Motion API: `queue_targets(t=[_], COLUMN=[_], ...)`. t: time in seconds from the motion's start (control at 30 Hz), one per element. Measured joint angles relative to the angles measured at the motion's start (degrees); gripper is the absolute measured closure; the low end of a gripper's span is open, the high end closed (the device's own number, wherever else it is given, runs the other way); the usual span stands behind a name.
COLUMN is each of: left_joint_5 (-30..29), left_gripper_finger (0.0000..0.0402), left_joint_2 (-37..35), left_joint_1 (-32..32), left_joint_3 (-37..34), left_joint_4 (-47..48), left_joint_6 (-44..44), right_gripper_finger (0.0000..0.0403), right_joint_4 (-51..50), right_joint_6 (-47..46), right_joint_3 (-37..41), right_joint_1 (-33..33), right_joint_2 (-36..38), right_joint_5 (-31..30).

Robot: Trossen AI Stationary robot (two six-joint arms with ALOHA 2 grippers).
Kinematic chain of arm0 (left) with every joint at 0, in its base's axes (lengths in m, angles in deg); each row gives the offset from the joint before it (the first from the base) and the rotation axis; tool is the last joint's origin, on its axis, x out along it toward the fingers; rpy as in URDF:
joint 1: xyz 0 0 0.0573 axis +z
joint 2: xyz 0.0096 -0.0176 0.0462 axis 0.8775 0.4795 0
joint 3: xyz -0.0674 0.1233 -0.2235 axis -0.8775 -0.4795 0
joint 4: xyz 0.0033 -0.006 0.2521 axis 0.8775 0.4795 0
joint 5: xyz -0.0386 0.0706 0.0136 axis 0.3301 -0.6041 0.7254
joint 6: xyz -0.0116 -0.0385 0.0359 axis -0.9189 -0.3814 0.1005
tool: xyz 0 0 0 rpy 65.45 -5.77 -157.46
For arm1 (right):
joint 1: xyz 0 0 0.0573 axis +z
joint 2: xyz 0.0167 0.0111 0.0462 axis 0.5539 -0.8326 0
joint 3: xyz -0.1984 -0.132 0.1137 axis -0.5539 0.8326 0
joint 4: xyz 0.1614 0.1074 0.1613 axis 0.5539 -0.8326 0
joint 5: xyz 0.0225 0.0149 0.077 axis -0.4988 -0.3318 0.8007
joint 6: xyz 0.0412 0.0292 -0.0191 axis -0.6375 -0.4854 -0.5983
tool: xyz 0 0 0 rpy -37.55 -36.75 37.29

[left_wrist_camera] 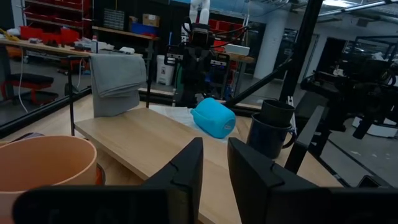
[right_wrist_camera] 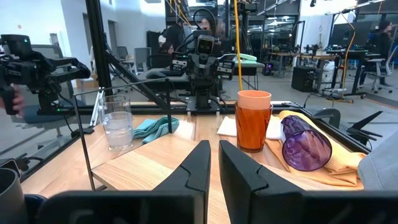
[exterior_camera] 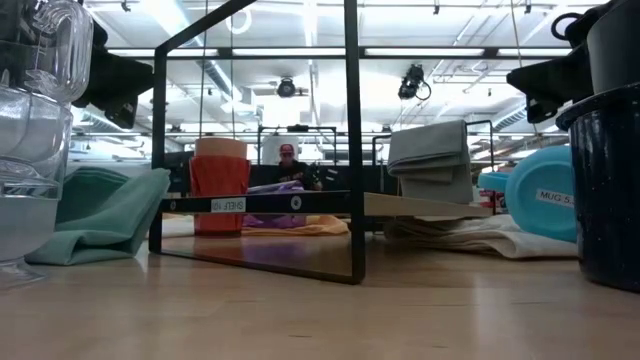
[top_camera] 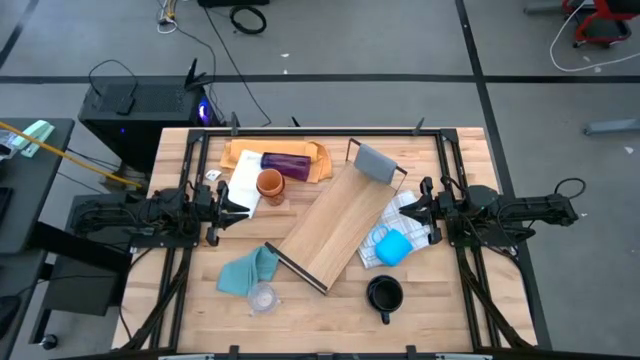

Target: Stack small to large cups/mugs on shelf

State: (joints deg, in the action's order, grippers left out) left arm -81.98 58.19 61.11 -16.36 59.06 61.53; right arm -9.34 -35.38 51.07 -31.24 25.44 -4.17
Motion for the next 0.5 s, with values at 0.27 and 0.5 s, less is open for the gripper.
queue_targets(t=[0.27,0.5], left_joint_5=[0.0,-0.7], left_gripper_finger=[0.0312,0.0322], left_joint_2=[0.0,0.0], left_joint_1=[0.0,0.1], left_joint_3=[0.0,0.0], left_joint_4=[-0.5,-0.4], left_joint_6=[0.0,2.2], right_gripper_finger=[0.0362,0.0362], right_joint_4=[0.0,0.0], right_joint_6=[0.0,0.0], right_joint_3=[0.0,0.0], right_joint_1=[0.0,0.0], right_joint_2=[0.0,0.0], right_joint_5=[0.0,0.0])
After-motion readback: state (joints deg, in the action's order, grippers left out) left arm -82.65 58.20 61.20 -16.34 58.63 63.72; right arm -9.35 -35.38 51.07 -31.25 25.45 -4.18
